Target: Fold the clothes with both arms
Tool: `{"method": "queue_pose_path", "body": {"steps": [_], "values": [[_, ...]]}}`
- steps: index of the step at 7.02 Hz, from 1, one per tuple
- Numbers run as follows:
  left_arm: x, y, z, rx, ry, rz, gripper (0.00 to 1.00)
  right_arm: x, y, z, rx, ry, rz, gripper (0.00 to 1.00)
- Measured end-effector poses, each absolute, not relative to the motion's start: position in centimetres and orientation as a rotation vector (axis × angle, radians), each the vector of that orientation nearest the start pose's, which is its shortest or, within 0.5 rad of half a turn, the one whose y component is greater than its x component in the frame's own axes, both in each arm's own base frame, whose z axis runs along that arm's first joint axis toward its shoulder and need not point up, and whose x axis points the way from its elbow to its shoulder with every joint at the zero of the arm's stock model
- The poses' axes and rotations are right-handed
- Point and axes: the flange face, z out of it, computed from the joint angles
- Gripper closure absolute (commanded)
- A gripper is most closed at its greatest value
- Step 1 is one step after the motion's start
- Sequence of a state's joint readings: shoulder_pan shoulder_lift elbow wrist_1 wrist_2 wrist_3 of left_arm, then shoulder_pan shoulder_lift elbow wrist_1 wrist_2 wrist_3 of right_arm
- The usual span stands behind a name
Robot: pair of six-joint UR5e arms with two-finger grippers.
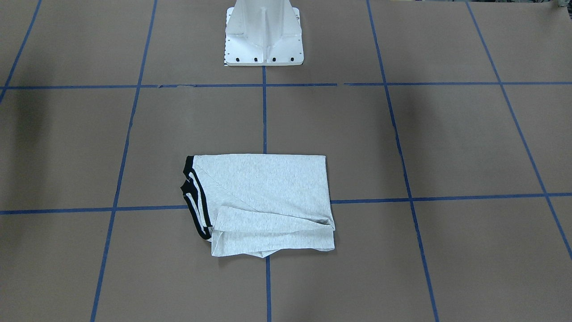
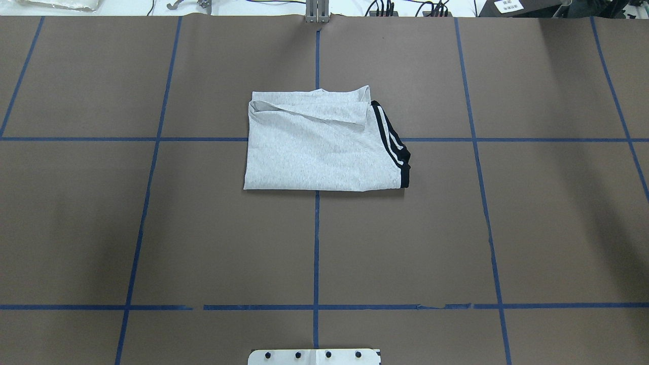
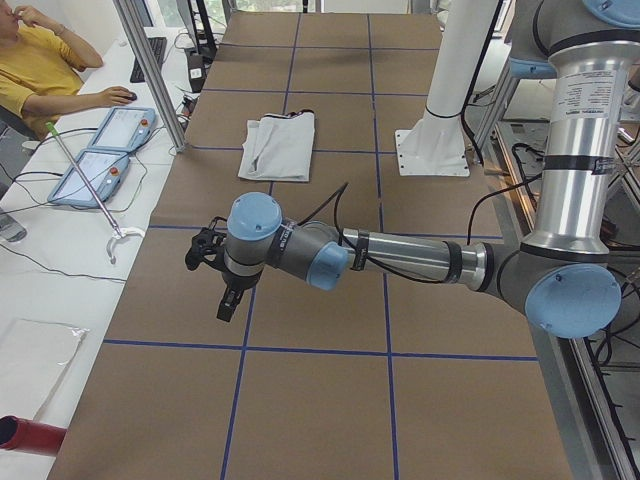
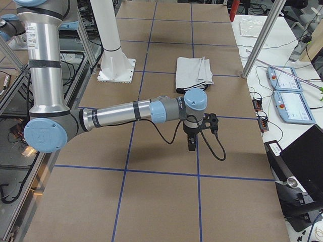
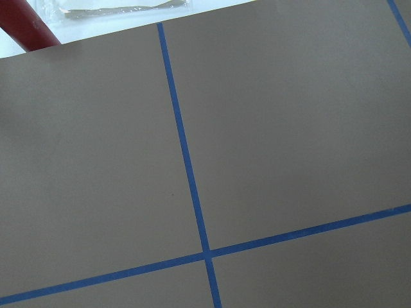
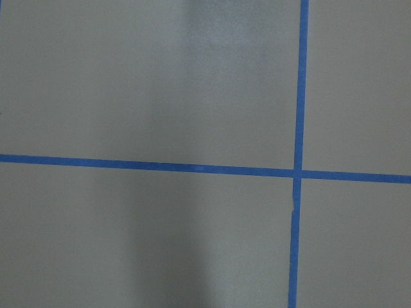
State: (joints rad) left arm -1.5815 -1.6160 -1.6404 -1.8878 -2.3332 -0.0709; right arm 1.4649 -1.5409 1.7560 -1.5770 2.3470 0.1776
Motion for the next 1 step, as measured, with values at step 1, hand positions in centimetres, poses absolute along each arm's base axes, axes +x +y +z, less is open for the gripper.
{"method": "queue_pose_path", "body": {"steps": [1], "values": [[-7.02,-52.79,56.63,0.386,0.762,0.087,0.00,0.96,-51.16,55.19,0.088,-0.793,-0.014,0.00]]}}
